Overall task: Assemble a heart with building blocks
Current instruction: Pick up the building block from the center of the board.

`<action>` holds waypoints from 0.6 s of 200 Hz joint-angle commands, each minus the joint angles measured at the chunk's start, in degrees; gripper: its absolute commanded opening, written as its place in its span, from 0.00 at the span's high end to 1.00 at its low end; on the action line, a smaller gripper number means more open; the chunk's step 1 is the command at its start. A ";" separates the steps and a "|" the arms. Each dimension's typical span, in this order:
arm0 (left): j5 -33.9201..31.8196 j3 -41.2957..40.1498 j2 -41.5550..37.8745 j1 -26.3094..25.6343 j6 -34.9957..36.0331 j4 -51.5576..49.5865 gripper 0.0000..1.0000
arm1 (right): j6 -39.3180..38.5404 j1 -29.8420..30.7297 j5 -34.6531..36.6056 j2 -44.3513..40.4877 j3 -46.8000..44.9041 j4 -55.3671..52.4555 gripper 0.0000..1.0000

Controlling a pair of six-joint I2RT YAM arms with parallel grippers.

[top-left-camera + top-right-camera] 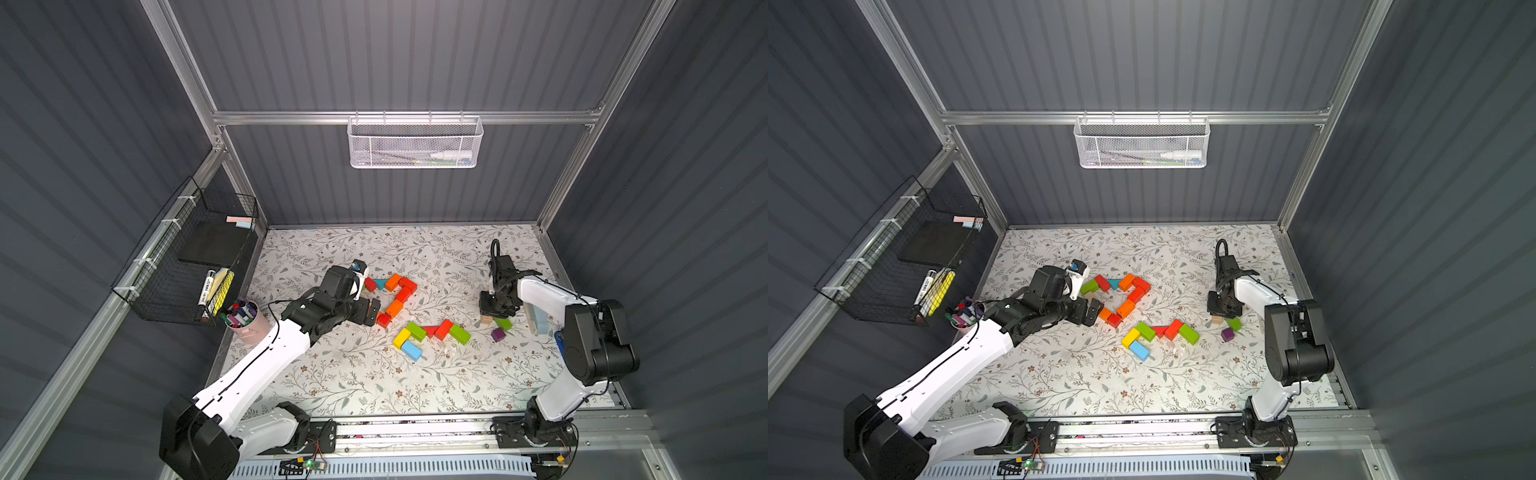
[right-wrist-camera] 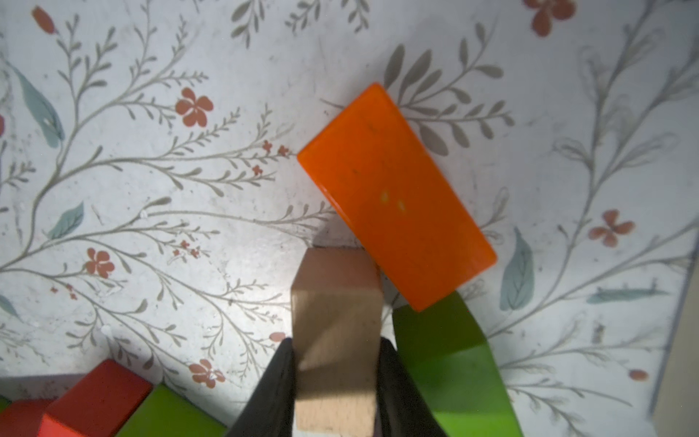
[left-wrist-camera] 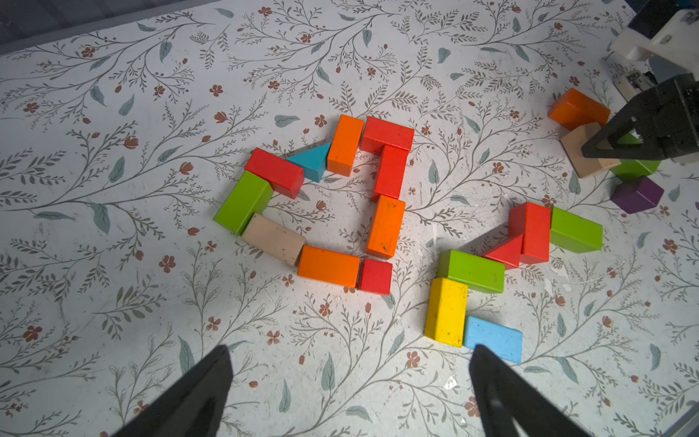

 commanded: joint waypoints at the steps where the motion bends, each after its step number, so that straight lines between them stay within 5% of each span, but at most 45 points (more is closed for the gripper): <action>1: 0.64 -0.49 -0.95 0.41 0.03 0.52 0.01 | 0.45 2.48 3.94 -3.76 1.41 -3.77 0.74; 63: 0.27 -0.41 -3.23 0.38 -0.66 0.01 0.01 | 17.46 10.70 4.85 -21.08 -5.56 -6.98 0.78; 120: -1.79 0.05 -4.55 0.38 -2.27 -1.84 0.01 | 40.46 28.50 8.60 -34.65 -13.68 -8.87 0.79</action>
